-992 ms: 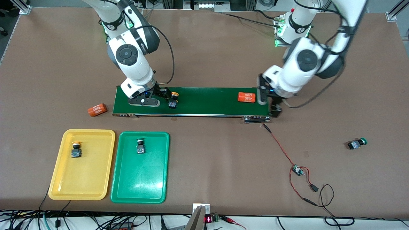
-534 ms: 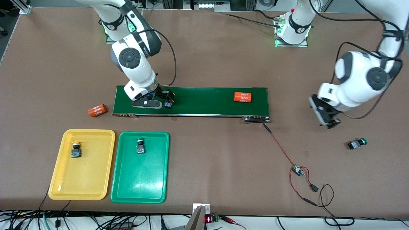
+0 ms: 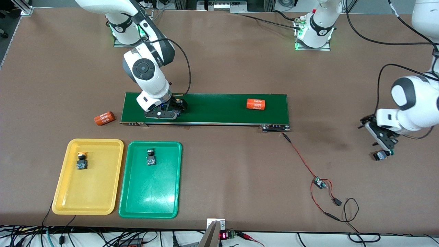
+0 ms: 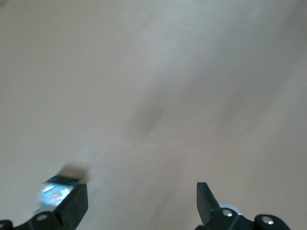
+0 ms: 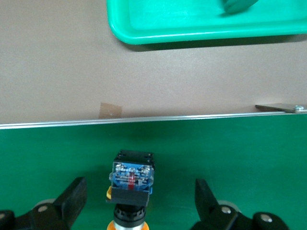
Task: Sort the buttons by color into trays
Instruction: 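Grasp the belt button with the right gripper while the left gripper reaches a button, then carry the button over the yellow tray while the left gripper grasps a button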
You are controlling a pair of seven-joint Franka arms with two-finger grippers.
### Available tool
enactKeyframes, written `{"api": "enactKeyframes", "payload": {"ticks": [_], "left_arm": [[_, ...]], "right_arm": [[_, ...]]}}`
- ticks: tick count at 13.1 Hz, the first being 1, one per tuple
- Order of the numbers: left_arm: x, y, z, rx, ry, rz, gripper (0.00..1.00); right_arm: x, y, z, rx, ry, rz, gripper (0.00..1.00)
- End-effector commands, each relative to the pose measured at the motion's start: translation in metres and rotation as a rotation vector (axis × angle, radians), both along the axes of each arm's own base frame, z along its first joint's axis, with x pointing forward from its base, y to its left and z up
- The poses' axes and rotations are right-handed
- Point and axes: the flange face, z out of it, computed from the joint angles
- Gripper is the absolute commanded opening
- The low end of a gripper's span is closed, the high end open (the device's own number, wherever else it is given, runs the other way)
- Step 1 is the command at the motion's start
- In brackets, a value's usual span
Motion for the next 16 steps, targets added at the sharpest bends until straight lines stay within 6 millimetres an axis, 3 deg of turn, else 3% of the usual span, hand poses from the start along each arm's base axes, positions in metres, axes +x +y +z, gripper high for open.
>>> {"api": "enactKeyframes", "payload": {"ticks": [1,4,7,8,11,12,15,16], "left_arm": [[0.029,0.036,0.002,0.003,-0.038,0.004,1.00],[0.047,0.067,-0.011,-0.012,-0.047,-0.050,1.00],[0.061,0.075,-0.031,-0.025,-0.060,-0.080,1.00],[0.063,0.078,-0.034,-0.027,-0.062,-0.088,1.00],[0.067,0.080,-0.043,-0.031,-0.064,-0.102,1.00],[0.065,0.087,-0.046,-0.033,-0.065,-0.113,1.00],[0.058,0.094,-0.049,-0.075,-0.044,-0.143,1.00],[0.057,0.095,-0.048,-0.077,-0.039,-0.159,1.00]], "right_arm": [[0.002,0.002,-0.001,-0.016,0.003,-0.009,1.00],[0.003,-0.003,-0.013,-0.024,0.020,-0.015,1.00],[0.007,-0.011,-0.025,-0.056,0.015,0.006,0.88],[0.007,-0.012,-0.026,-0.056,0.015,0.005,0.80],[0.011,-0.017,-0.025,-0.055,0.012,-0.001,0.37],[0.012,-0.016,-0.024,-0.056,0.012,-0.003,0.34],[0.028,-0.023,-0.001,-0.063,0.006,-0.019,0.26],[0.038,-0.025,0.018,-0.078,0.011,-0.025,0.26]]}}
